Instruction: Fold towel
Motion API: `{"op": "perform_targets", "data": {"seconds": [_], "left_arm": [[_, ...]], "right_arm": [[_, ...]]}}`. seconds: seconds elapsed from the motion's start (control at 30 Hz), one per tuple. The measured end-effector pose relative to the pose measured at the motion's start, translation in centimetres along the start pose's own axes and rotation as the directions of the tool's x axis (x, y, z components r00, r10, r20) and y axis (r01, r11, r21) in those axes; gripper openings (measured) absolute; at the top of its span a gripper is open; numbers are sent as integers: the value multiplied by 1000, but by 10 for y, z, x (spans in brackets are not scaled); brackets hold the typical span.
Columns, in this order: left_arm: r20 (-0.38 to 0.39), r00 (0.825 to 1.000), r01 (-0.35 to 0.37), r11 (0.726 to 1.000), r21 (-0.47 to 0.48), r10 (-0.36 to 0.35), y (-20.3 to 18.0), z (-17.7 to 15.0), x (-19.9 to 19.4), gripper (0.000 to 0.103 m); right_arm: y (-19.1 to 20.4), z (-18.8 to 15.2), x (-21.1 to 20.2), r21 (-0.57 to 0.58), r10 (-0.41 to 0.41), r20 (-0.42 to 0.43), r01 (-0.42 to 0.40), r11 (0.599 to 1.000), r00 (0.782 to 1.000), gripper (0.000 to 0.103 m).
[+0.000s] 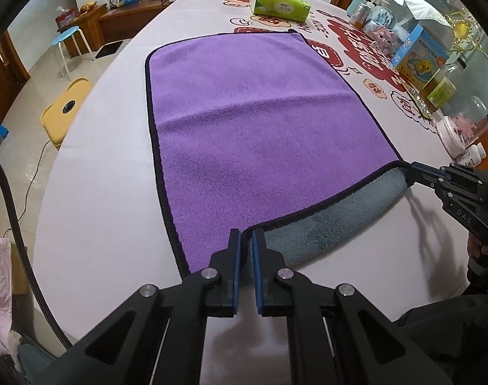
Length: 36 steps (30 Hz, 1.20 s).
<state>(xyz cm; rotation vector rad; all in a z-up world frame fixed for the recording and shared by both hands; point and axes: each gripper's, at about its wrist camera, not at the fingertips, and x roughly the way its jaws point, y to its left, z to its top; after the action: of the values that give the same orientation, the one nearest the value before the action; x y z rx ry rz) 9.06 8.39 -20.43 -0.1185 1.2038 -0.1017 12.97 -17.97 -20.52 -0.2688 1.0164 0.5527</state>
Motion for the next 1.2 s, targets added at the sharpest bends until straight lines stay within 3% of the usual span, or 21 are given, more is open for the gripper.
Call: {"op": "perform_targets", "data": {"seconds": [0.57,0.77,1.2], "left_arm": [[41,998,37,999,3,-37,9,19,-26,4],[-11,999,49,999,3,-49,15,16,-17,4],[-88,993,74,997,-34,-76,23,3,6,25]], "right_arm": [[0,17,-17,5,-9,68,9,1000,998,4],[1,19,-18,0,-14,71,14,1000,997,4],[0,16,-16,3,-13,69,13,1000,998,4]]}}
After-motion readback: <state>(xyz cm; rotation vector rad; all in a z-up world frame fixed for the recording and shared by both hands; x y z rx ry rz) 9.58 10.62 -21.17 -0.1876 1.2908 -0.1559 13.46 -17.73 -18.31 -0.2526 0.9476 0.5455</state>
